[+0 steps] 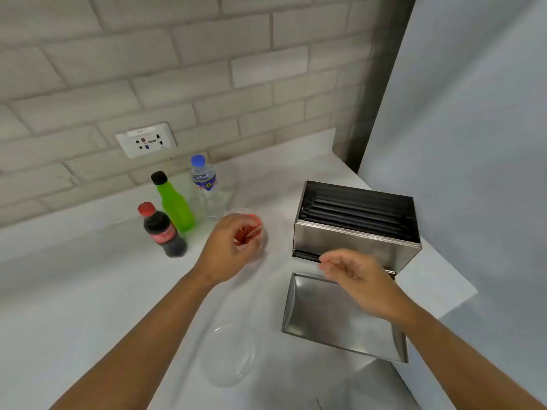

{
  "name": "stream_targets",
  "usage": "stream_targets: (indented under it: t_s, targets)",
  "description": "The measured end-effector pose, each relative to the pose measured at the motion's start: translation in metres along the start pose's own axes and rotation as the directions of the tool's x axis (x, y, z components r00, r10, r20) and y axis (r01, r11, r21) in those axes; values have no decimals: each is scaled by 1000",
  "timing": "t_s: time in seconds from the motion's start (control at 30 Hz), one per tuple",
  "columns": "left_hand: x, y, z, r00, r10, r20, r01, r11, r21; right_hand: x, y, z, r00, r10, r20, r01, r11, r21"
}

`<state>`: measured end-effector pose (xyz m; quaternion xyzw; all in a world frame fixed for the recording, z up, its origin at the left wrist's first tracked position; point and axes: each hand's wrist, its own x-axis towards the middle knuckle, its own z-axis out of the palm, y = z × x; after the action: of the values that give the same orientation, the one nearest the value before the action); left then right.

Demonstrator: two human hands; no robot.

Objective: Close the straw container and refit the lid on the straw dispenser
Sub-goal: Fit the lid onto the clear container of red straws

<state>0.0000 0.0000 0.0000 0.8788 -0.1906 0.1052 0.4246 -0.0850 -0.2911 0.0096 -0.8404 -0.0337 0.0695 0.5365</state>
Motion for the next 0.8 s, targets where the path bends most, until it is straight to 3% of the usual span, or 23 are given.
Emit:
stream_targets:
  t_s: [0.07,0.23,0.37,0.53,0.67,0.8]
  targets:
    - [-1,-16,-1,999,-12,-33,15,996,91,5,3,10,999,39,-1,-39,999,12]
    - [-10,-41,7,991,-120,-66,126,987,103,10,14,32,999,36,1,-36,999,38]
    - [-15,-49,11,965,-256,-53,253,966,-52,12,20,47,999,26,31,-26,1000,17]
    - [-17,-56,15,919,-393,-44,370,894,-252,13,15,79,991,-87,103,103,981,-166]
    - [-18,-65,16,891,-452,31,433,830,-351,16,8,108,943,-153,296,275,860,-430]
    - [-15,-65,17,925,-380,-9,354,871,-340,21,5,139,868,-116,483,411,712,-569]
